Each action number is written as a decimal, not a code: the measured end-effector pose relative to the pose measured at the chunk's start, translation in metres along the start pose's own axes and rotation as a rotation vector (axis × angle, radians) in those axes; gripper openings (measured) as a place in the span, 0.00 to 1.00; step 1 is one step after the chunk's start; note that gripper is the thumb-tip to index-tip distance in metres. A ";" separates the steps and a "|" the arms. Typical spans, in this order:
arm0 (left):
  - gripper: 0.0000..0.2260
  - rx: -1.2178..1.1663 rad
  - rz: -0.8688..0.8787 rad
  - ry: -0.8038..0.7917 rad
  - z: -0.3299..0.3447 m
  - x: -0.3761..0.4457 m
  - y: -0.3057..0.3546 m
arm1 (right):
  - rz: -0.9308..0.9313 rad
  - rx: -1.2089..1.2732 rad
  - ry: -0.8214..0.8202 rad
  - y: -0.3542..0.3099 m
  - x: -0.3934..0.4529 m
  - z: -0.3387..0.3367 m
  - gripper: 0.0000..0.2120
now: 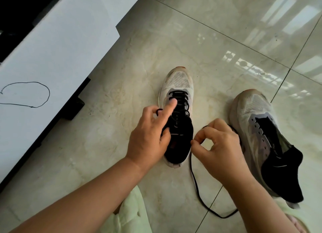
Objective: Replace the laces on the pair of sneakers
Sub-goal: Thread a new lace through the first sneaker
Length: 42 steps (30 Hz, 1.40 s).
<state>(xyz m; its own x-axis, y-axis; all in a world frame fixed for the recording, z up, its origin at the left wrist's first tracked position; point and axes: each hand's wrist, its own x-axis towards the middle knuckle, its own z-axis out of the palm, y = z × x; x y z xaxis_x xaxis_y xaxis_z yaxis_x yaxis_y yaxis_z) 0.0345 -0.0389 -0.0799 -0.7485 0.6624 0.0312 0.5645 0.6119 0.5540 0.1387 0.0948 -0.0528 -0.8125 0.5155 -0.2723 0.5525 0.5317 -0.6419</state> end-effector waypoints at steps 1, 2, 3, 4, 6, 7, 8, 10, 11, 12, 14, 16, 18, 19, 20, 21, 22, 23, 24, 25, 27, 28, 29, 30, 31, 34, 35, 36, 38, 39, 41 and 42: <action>0.31 0.067 0.072 0.041 -0.001 0.002 -0.001 | -0.002 0.085 -0.004 -0.001 -0.001 -0.002 0.07; 0.27 0.114 0.130 0.082 -0.001 0.003 -0.002 | -0.006 0.167 -0.014 -0.004 -0.001 -0.005 0.08; 0.22 0.133 0.169 0.109 -0.001 0.005 -0.002 | -0.014 0.254 -0.031 -0.007 -0.001 -0.007 0.08; 0.17 0.129 0.194 0.124 -0.002 0.007 -0.001 | -0.028 0.353 -0.061 -0.010 -0.001 -0.009 0.09; 0.10 0.090 0.216 0.128 -0.004 0.010 -0.001 | -0.056 0.543 -0.135 -0.015 0.001 -0.011 0.08; 0.10 0.069 0.214 0.128 -0.007 0.011 0.000 | -0.044 0.632 -0.154 -0.016 0.001 -0.009 0.07; 0.09 0.057 0.210 0.134 -0.009 0.012 0.000 | 0.002 0.714 -0.142 -0.016 0.003 -0.007 0.06; 0.09 0.056 0.208 0.164 -0.015 0.012 0.002 | 0.143 0.769 -0.038 -0.016 0.005 0.001 0.05; 0.09 0.052 0.214 0.176 -0.018 0.011 0.003 | 0.193 0.709 0.015 -0.014 0.008 0.006 0.03; 0.09 0.033 0.220 0.179 -0.020 0.011 0.004 | 0.230 0.621 0.045 -0.013 0.010 0.010 0.02; 0.09 -0.019 0.228 0.173 -0.024 0.010 0.009 | 0.247 0.432 0.046 -0.008 0.014 0.017 0.07; 0.09 -0.060 0.235 0.190 -0.030 0.011 0.014 | 0.240 0.291 0.052 -0.007 0.018 0.022 0.07; 0.08 -0.115 0.249 0.226 -0.037 0.012 0.019 | 0.235 0.245 0.078 -0.006 0.020 0.026 0.08; 0.08 -0.144 0.261 0.243 -0.040 0.014 0.022 | 0.232 0.242 0.086 -0.005 0.020 0.027 0.09; 0.08 -0.167 0.274 0.250 -0.042 0.014 0.023 | 0.231 0.237 0.091 -0.004 0.021 0.027 0.09; 0.09 -0.180 0.279 0.246 -0.044 0.015 0.024 | 0.232 0.229 0.092 -0.004 0.021 0.028 0.09; 0.09 -0.184 0.275 0.230 -0.044 0.014 0.024 | 0.231 0.231 0.087 -0.004 0.022 0.028 0.09; 0.09 -0.174 0.262 0.202 -0.044 0.013 0.023 | 0.230 0.243 0.079 -0.004 0.023 0.028 0.09; 0.09 -0.146 0.241 0.166 -0.043 0.013 0.022 | 0.232 0.260 0.066 -0.005 0.024 0.029 0.10; 0.11 -0.100 0.220 0.126 -0.041 0.012 0.021 | 0.236 0.281 0.055 -0.004 0.024 0.028 0.10; 0.11 0.010 0.198 0.058 -0.037 0.012 0.018 | 0.240 0.360 0.043 -0.003 0.024 0.027 0.10; 0.11 0.050 0.186 0.035 -0.035 0.012 0.017 | 0.238 0.392 0.034 -0.002 0.023 0.026 0.10; 0.12 0.074 0.172 0.015 -0.033 0.012 0.016 | 0.232 0.398 0.024 0.000 0.021 0.025 0.09; 0.13 0.081 0.155 0.000 -0.031 0.012 0.016 | 0.227 0.391 0.015 0.001 0.019 0.023 0.08; 0.13 0.072 0.130 -0.010 -0.030 0.011 0.015 | 0.220 0.386 0.010 0.001 0.018 0.022 0.07; 0.15 0.026 0.035 -0.013 -0.025 0.011 0.016 | 0.186 0.364 0.012 0.004 0.014 0.020 0.06; 0.15 0.023 0.017 -0.010 -0.023 0.012 0.017 | 0.168 0.342 0.013 0.004 0.013 0.019 0.05; 0.15 0.022 0.004 -0.012 -0.021 0.012 0.018 | 0.150 0.318 0.006 0.005 0.012 0.019 0.04; 0.15 0.019 -0.011 -0.038 -0.018 0.014 0.021 | 0.122 0.284 -0.034 0.006 0.010 0.018 0.05; 0.15 0.020 -0.019 -0.065 -0.016 0.014 0.023 | 0.116 0.275 -0.074 0.007 0.008 0.017 0.08; 0.16 0.039 -0.023 -0.117 -0.017 0.013 0.026 | 0.099 0.241 -0.175 0.008 0.005 0.010 0.14; 0.16 0.053 -0.018 -0.136 -0.018 0.013 0.026 | 0.087 0.210 -0.220 0.008 0.005 0.005 0.15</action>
<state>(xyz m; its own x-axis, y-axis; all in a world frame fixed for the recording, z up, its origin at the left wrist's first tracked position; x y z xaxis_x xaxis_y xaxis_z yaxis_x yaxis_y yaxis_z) 0.0335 -0.0221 -0.0501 -0.7066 0.7014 -0.0934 0.5717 0.6437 0.5087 0.1382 0.0978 -0.0628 -0.7975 0.3830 -0.4662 0.5894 0.3298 -0.7374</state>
